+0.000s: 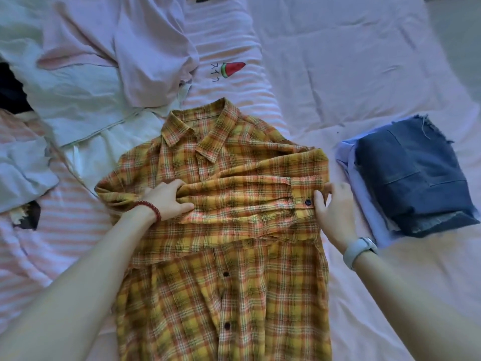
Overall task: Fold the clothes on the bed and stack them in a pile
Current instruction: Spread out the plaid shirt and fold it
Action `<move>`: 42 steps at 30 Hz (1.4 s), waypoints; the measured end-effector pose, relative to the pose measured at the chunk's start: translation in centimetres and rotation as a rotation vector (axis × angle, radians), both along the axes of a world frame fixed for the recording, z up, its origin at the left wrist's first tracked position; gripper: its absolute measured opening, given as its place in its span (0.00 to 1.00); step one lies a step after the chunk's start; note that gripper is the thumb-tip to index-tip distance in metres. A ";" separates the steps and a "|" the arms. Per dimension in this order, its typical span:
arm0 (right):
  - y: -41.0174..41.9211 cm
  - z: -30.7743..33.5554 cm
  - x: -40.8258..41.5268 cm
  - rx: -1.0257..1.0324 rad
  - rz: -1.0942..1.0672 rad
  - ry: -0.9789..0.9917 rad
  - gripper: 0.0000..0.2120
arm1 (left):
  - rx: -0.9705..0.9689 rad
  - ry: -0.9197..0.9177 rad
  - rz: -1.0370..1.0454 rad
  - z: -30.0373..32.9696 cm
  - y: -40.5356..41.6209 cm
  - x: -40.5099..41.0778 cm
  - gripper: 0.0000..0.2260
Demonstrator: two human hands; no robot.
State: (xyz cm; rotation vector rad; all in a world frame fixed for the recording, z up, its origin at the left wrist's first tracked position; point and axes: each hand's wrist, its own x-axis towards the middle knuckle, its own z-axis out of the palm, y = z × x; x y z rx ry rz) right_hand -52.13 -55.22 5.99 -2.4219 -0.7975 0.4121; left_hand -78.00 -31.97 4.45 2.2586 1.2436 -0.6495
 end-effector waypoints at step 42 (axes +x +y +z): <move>19.4 0.2 3.7 -0.183 0.451 0.066 0.25 | 0.032 -0.378 0.278 -0.5 12.7 1.8 0.25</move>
